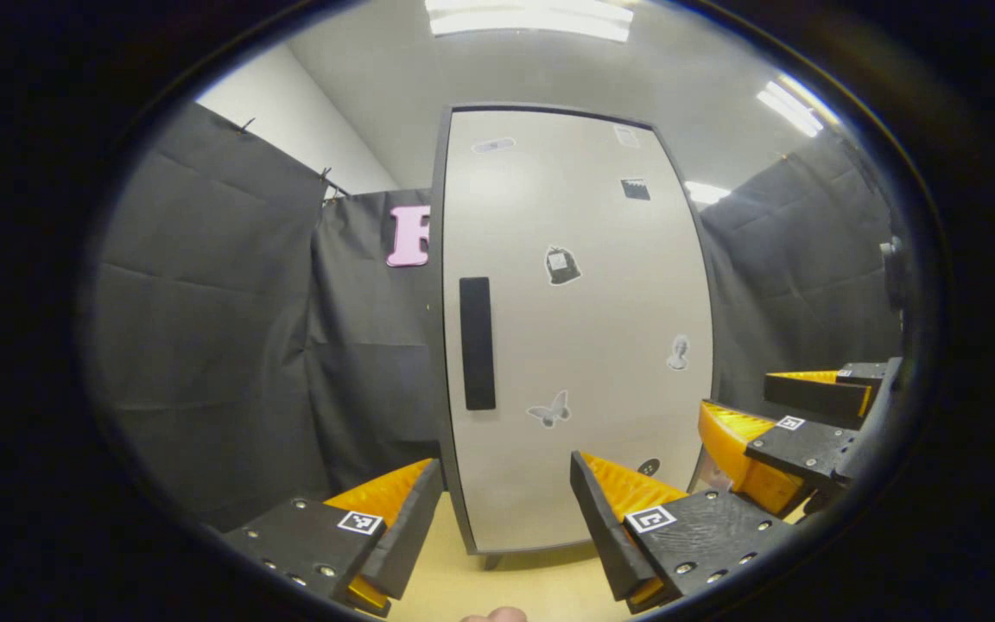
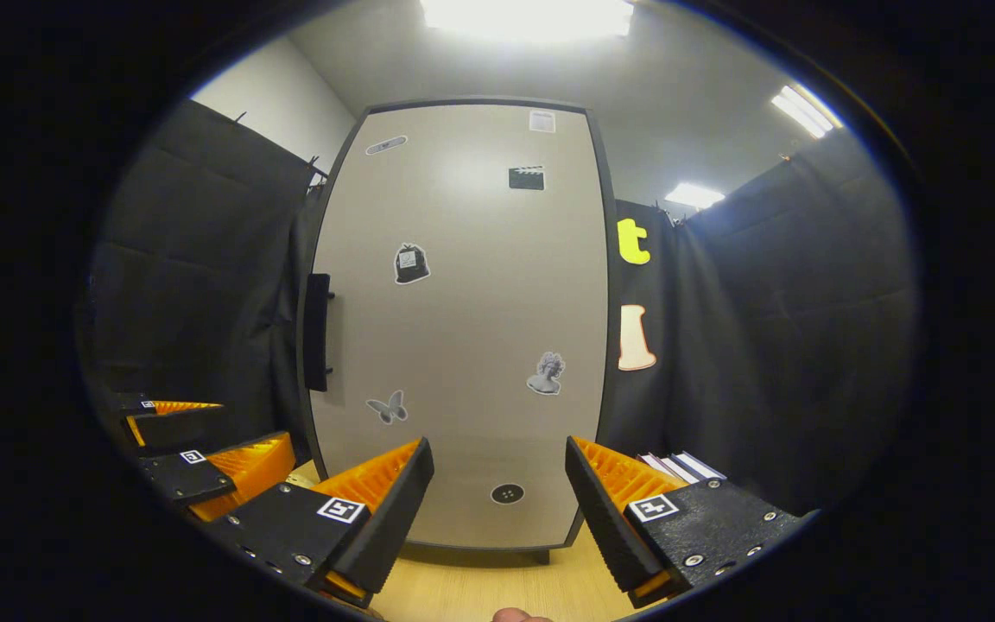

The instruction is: Open the cabinet door with the right hand, grasp the bottle in the cabinet with the left hand and place it on the coaster, then close the cabinet door with the right hand.

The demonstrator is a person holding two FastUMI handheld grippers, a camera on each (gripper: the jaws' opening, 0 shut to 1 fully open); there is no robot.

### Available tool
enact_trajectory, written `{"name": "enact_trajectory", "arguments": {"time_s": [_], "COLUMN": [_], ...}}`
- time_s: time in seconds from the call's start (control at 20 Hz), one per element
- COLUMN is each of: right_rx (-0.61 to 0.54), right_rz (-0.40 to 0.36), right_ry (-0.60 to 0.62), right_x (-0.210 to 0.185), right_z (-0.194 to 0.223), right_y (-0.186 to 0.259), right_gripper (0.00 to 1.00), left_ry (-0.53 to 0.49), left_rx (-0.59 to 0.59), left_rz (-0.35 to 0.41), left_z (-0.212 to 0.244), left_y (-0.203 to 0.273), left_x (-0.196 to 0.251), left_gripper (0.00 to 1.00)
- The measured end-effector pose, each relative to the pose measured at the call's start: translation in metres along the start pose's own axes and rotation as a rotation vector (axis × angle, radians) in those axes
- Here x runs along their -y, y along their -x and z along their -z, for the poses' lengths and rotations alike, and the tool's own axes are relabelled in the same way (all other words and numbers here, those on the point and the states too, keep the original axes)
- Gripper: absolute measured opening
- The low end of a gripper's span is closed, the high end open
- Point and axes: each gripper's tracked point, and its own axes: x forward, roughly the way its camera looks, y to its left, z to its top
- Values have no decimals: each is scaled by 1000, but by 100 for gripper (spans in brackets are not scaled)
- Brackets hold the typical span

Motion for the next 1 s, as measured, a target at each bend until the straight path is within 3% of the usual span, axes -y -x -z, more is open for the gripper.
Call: {"name": "enact_trajectory", "arguments": {"time_s": [0.25,1.0], "right_rx": [29,93], "right_rz": [-59,-237], "right_ry": [10,11], "right_x": [-28,-153], "right_z": [-16,-59], "right_y": [-15,-83], "right_gripper": [95,95], "left_ry": [-26,4], "left_rx": [-11,-88], "left_rz": [-26,-234], "left_z": [2,30], "left_y": [37,157], "left_x": [-25,-123], "left_gripper": [86,86]}}
